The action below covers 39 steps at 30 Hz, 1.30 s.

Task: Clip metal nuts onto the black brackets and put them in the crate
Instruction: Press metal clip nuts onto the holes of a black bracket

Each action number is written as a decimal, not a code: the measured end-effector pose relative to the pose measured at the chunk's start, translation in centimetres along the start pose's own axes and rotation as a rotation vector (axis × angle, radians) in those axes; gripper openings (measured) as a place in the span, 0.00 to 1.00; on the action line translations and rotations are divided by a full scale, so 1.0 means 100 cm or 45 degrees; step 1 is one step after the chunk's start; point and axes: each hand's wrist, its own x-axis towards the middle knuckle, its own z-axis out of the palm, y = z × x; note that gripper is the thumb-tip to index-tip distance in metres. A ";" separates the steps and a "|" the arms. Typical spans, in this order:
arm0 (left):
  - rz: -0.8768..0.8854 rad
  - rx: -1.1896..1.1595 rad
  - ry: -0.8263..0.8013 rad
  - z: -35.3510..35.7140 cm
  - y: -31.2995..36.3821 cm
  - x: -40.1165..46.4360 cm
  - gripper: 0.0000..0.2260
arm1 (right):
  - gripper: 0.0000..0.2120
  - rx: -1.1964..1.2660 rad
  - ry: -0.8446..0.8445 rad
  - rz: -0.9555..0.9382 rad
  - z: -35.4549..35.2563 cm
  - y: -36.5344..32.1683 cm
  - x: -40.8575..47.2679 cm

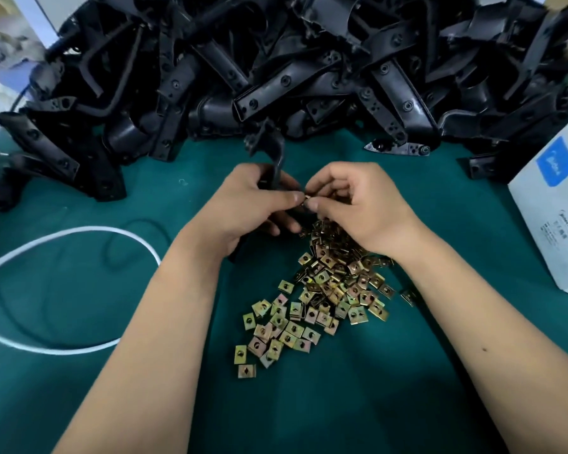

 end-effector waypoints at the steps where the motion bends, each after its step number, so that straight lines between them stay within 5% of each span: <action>1: 0.007 0.001 0.004 0.003 0.000 0.000 0.05 | 0.06 0.069 0.004 0.008 -0.001 0.002 -0.002; 12: -0.113 -0.163 0.276 0.002 0.000 0.004 0.08 | 0.04 0.247 0.067 -0.015 0.003 0.002 -0.002; 17: 0.118 0.418 0.628 -0.020 -0.009 0.003 0.09 | 0.06 0.504 0.262 0.096 -0.009 0.006 0.001; 26: 0.343 0.992 0.279 -0.005 -0.011 -0.002 0.57 | 0.11 0.693 0.258 0.166 -0.011 0.008 0.000; 39: 0.365 0.887 0.188 -0.004 -0.016 0.002 0.48 | 0.07 0.703 0.197 0.176 -0.003 0.004 -0.001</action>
